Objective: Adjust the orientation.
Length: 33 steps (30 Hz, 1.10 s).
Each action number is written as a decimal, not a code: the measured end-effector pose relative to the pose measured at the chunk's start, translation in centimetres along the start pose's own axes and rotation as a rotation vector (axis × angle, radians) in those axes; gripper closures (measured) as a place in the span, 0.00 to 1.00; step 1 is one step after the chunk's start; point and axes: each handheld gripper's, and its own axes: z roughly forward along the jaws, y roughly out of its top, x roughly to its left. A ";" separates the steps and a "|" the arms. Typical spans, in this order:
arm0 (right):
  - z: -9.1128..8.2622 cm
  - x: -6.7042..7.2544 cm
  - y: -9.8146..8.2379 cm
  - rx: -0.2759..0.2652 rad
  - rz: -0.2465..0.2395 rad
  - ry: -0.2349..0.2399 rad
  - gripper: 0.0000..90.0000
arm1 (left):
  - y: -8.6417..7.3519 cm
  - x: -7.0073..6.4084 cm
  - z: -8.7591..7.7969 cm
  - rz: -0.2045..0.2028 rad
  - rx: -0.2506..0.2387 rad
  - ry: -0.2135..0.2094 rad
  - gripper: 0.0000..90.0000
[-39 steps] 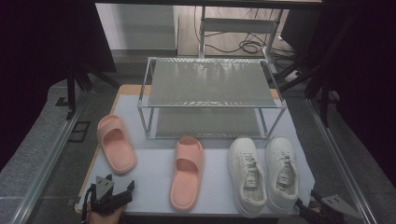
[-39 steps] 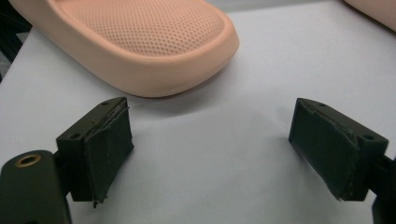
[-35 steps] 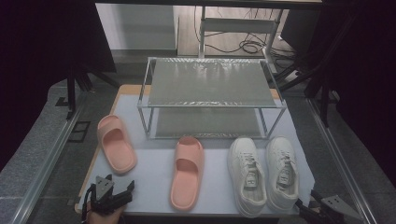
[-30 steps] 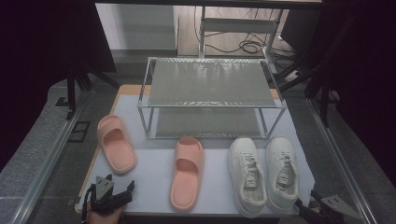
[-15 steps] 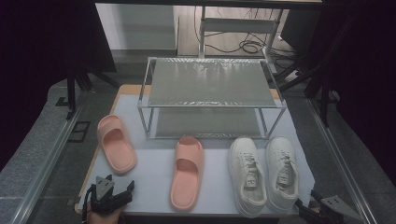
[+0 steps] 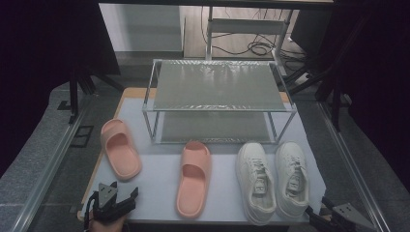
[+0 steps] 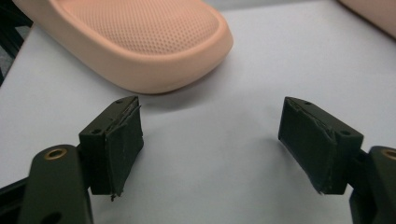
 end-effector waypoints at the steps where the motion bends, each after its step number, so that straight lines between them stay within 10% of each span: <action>1: 0.0 0.0 0.0 -0.002 0.000 -0.001 0.28 | 0.1 0.0 -0.1 -0.002 -0.009 -0.002 0.24; 33: 0.0 0.0 -0.1 -0.014 0.002 -0.004 0.28 | 2.9 -0.4 -0.9 0.039 -0.032 -0.084 0.31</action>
